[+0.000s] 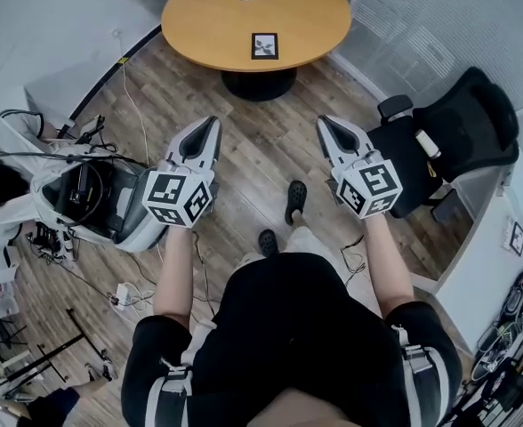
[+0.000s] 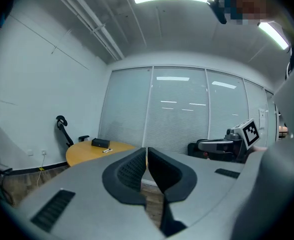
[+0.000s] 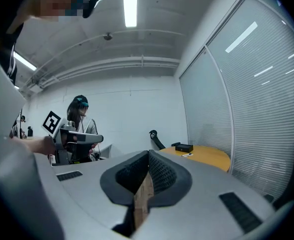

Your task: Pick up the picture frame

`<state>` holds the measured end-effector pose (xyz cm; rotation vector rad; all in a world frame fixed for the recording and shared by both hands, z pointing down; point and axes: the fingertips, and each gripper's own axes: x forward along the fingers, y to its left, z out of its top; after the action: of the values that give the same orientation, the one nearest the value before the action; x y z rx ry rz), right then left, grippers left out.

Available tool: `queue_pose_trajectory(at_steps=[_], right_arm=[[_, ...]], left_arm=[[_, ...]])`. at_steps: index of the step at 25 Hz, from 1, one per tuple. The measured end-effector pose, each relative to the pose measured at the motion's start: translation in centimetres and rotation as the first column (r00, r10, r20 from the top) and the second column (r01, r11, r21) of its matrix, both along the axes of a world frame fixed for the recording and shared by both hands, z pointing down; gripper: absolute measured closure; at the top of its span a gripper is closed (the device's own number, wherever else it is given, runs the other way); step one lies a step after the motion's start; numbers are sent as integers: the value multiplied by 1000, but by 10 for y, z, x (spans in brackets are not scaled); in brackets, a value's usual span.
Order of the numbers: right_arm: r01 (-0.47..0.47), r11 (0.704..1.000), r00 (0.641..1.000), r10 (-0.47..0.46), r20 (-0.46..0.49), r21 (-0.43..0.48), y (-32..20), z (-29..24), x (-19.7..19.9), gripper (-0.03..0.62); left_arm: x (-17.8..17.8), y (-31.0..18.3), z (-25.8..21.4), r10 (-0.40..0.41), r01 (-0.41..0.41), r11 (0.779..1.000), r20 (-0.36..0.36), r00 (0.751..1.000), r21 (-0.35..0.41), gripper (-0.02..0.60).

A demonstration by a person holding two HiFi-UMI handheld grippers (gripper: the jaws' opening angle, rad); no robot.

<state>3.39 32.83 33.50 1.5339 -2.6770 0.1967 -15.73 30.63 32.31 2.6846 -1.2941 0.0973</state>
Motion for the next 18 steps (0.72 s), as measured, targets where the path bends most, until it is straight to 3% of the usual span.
queue_pose_trajectory(at_steps=[7, 12, 18], right_arm=[[36, 999, 999, -36, 11, -10, -80, -3, 9, 577], [79, 997, 997, -79, 20, 7, -142, -7, 33, 577], [113, 994, 994, -113, 12, -7, -202, 5, 59, 577]], left_arm=[[18, -71, -4, -24, 24, 1000, 30, 999, -13, 548], [56, -125, -10, -40, 40, 999, 47, 998, 11, 548], [90, -184, 5, -64, 64, 998, 35, 997, -12, 548]])
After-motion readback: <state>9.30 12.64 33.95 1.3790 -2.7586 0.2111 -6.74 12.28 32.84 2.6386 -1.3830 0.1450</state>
